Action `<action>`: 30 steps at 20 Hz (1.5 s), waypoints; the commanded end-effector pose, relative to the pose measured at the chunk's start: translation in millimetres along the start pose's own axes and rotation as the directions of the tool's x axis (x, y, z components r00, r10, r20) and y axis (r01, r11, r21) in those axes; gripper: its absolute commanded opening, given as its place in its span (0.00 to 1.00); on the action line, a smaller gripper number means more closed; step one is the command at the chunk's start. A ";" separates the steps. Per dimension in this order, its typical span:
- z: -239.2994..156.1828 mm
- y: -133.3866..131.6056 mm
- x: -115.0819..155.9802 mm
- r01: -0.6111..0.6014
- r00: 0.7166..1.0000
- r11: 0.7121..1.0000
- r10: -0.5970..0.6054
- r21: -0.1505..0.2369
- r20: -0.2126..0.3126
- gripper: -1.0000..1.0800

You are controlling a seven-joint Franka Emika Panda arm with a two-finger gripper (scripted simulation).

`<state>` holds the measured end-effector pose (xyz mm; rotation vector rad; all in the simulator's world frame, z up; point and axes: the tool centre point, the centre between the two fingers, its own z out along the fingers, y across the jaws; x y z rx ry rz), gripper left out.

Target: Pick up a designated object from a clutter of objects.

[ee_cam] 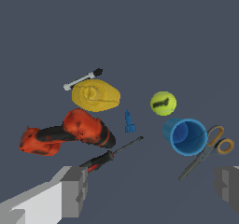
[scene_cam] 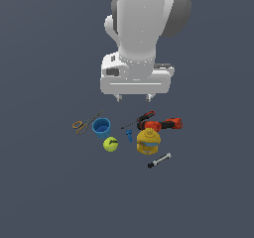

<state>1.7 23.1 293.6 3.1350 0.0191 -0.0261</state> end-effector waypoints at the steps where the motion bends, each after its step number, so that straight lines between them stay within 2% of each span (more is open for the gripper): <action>1: 1.8 1.0 0.8 0.013 1.000 1.000 -0.013 0.000 0.000 0.96; 10: 15.3 8.1 7.6 0.115 0.993 0.993 -0.115 -0.003 -0.001 0.96; 16: 30.9 16.3 14.6 0.230 0.973 0.973 -0.230 -0.006 -0.001 0.96; 23: 53.1 28.0 23.4 0.384 0.923 0.923 -0.384 -0.009 0.000 0.96; 30: 75.8 39.6 30.9 0.529 0.848 0.848 -0.529 -0.011 0.001 0.96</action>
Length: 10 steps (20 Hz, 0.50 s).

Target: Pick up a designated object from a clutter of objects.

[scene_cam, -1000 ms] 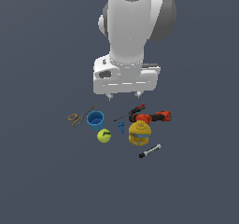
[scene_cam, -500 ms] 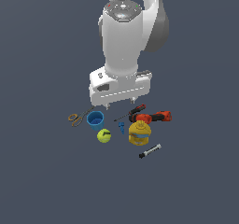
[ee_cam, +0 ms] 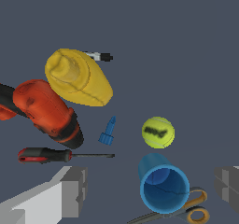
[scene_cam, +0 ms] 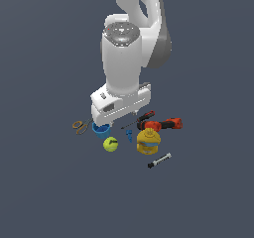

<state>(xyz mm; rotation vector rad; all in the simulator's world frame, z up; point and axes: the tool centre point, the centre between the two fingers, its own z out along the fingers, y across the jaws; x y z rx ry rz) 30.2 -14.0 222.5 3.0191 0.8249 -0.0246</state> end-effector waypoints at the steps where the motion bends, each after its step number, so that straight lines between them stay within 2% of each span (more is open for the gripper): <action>1: 8.3 4.9 0.1 0.060 0.998 0.998 -0.060 -0.001 -0.001 0.96; 10: 38.3 21.2 -0.9 0.267 0.964 0.964 -0.267 -0.002 -0.002 0.96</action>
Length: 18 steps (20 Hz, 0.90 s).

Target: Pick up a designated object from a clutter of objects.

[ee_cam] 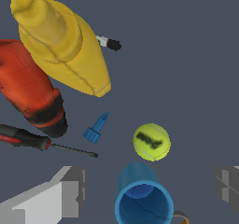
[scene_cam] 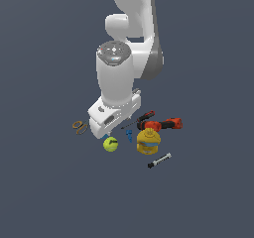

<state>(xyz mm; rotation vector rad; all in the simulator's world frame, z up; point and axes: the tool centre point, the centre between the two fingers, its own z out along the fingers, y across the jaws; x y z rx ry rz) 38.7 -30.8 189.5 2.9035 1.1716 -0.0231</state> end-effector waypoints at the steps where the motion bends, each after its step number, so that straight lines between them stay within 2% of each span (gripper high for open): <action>1: 8.5 4.2 -1.5 0.060 0.998 0.998 -0.060 0.000 -0.001 0.96; 9: 35.7 16.5 -7.1 0.244 0.970 0.970 -0.244 -0.001 -0.004 0.96; 18: 66.5 28.7 -14.6 0.441 0.898 0.898 -0.441 -0.003 -0.010 0.96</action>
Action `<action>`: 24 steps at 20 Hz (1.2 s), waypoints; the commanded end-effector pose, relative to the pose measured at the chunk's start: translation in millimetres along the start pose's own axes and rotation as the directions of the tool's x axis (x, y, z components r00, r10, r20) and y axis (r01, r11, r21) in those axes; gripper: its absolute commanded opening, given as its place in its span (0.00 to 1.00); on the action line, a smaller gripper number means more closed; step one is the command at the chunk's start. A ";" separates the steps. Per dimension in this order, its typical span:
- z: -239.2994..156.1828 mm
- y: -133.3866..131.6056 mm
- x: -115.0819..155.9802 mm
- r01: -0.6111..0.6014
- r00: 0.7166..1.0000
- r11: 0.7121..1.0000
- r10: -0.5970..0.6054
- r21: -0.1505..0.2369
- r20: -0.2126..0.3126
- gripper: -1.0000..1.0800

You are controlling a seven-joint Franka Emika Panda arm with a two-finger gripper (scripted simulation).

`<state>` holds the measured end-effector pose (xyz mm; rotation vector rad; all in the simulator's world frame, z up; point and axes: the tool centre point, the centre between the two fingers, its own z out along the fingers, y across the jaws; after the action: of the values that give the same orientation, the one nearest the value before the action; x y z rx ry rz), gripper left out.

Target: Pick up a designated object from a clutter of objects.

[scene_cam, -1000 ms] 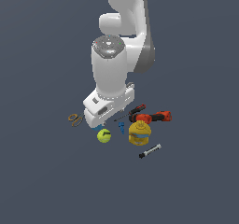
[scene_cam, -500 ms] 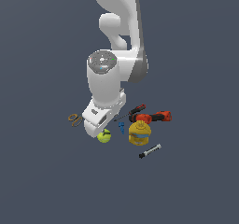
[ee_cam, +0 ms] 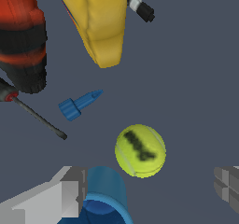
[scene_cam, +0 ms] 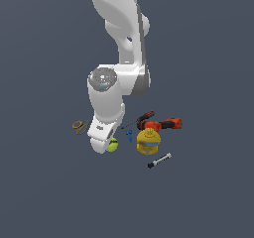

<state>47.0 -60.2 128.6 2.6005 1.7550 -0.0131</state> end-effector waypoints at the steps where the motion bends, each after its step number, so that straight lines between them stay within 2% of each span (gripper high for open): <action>1: 8.4 2.0 -3.3 0.058 0.998 0.998 -0.058 -0.001 -0.002 0.96; 12: 32.5 6.4 -12.8 0.219 0.976 0.976 -0.219 -0.003 -0.008 0.96; 24: 41.9 6.8 -14.5 0.244 0.970 0.970 -0.244 -0.003 -0.009 0.96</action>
<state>48.0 -76.6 89.7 2.3684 2.0634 0.0001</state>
